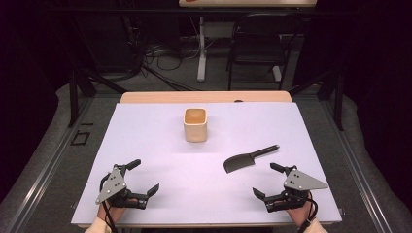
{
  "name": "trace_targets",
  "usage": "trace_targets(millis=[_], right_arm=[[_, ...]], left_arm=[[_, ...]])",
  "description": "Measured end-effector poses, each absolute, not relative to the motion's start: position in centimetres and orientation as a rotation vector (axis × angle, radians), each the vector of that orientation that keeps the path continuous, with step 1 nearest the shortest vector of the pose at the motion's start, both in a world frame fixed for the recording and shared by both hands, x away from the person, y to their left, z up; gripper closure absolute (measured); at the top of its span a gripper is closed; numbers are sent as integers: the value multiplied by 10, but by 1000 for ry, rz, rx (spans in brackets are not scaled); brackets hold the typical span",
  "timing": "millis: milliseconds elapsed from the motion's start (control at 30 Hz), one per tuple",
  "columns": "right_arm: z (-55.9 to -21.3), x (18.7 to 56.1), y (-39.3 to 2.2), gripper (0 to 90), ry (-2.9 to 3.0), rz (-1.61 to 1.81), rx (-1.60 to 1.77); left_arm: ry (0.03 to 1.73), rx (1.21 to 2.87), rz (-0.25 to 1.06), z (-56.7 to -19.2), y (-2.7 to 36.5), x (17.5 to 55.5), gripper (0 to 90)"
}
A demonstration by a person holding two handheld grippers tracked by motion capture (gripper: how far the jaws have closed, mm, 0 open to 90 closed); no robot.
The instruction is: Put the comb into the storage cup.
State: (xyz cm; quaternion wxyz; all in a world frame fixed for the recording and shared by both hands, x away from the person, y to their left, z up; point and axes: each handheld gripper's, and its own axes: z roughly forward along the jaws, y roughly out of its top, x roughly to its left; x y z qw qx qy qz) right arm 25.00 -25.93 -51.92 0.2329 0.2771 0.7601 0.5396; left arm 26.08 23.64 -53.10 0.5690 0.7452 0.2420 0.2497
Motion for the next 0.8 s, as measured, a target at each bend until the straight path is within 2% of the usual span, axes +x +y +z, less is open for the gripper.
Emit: trace_targets(millis=[800], right_arm=[[-516,284,-257,0,2077,1375,826]], left_arm=[[575,1764,576,-531,235,263,0]])
